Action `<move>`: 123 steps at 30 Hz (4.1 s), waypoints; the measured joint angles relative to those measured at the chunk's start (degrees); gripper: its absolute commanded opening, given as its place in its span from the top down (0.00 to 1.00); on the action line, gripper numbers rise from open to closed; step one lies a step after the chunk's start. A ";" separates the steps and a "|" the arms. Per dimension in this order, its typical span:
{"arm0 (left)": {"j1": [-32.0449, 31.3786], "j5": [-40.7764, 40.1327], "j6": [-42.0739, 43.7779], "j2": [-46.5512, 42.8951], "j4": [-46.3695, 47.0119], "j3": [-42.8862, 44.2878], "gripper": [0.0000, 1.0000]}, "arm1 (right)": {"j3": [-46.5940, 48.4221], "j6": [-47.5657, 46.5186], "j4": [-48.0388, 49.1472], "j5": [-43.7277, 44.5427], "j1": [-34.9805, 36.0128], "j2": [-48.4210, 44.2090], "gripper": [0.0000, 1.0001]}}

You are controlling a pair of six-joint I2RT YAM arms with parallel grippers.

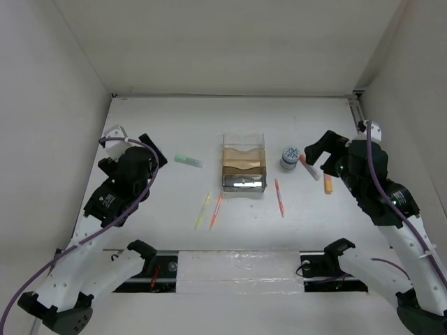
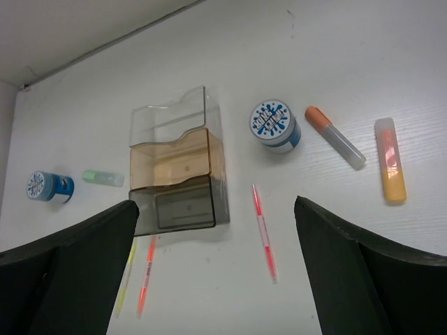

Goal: Sort the stationery into containers
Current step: Grab a piece of stationery with the right arm

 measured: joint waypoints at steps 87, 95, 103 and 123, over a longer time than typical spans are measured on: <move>0.00 6.40 1.57 -7.78 3.08 -1.64 0.00 | -15.39 10.10 6.58 -8.98 7.52 43.54 0.34; 0.00 7.82 2.14 -9.18 4.15 -1.70 0.00 | -15.02 11.04 5.88 -7.52 7.91 45.03 0.67; 0.00 8.35 2.75 -10.38 4.74 -1.70 0.00 | -13.99 12.52 5.46 -6.56 9.60 46.12 0.89; 0.00 8.92 2.84 -9.97 4.76 -1.84 0.00 | -11.04 17.64 -3.50 -1.81 16.11 36.11 1.00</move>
